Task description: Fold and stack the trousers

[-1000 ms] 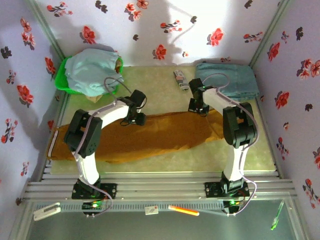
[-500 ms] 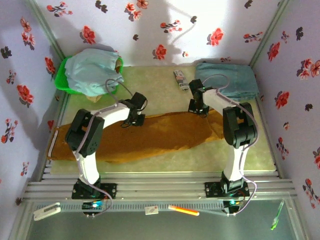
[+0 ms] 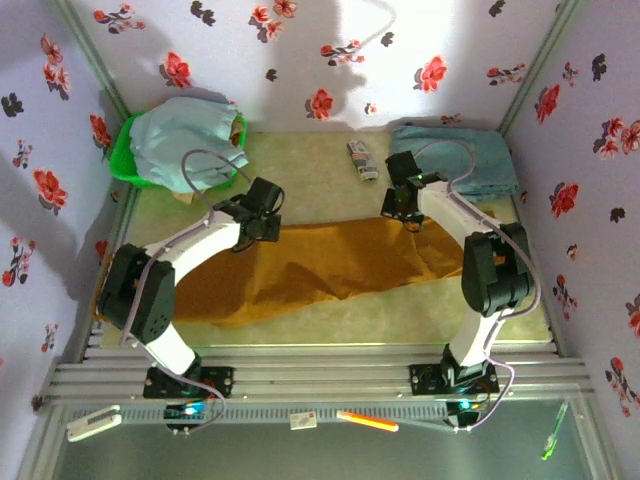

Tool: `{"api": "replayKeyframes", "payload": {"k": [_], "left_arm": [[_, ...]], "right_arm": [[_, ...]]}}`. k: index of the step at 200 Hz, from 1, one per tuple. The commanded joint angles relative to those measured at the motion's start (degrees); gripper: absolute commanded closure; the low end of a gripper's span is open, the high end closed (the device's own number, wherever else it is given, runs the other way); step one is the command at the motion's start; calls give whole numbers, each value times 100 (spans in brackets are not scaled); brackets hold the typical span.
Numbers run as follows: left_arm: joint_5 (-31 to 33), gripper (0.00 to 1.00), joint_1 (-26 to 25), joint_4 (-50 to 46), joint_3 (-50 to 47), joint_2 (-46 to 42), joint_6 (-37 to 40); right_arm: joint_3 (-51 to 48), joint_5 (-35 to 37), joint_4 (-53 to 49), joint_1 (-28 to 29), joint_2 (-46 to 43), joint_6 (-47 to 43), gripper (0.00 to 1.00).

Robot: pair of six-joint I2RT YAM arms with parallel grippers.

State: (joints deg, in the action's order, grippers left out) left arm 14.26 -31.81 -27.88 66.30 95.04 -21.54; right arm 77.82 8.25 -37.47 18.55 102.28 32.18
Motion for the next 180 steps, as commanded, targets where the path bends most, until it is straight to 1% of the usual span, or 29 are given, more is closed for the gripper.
{"api": "replayKeyframes", "payload": {"k": [1,35,55,66,80,86,90,99,109,115,124,130,144,154,167,180], "left_arm": [[420,100,100,74,302,300,-78],[442,100,166,325,305,542,-67],[468,100,205,306,419,849,48],[472,100,284,268,464,1057,55],[377,100,417,259,458,1248,-35],[309,94,466,248,441,1293,-79],[295,88,482,252,418,1297,-106],[310,67,526,295,331,1241,-160],[305,51,565,291,261,1145,-244],[330,40,578,220,260,1082,-321],[366,27,584,106,241,925,-442],[367,20,577,23,211,778,-555],[358,13,535,-204,89,284,-895],[355,10,446,-388,-30,-99,-1123],[307,9,263,-560,-203,-471,-1359],[351,8,117,-593,-549,-688,-1735]], "right_arm": [[176,313,43,-128,181,156,100],[329,89,112,-341,572,195,100],[233,42,120,-355,529,216,100],[139,37,89,-428,425,188,82],[-16,12,24,-659,232,100,64],[-102,6,-12,-798,147,60,58],[-148,1,-41,-900,86,36,56],[-259,-54,-81,-1177,-27,-39,51],[-363,-87,-115,-1534,-142,-89,48],[-411,-79,-155,-1758,-176,-75,47],[-469,-169,-202,-2106,-220,9,47],[-552,-315,-151,-2329,-260,56,47],[-741,-442,-58,-2738,-352,93,46],[-848,-443,-32,-2920,-382,53,46],[-956,-567,31,-2979,-342,39,46],[-1087,-934,250,-2896,-252,104,48]]}}
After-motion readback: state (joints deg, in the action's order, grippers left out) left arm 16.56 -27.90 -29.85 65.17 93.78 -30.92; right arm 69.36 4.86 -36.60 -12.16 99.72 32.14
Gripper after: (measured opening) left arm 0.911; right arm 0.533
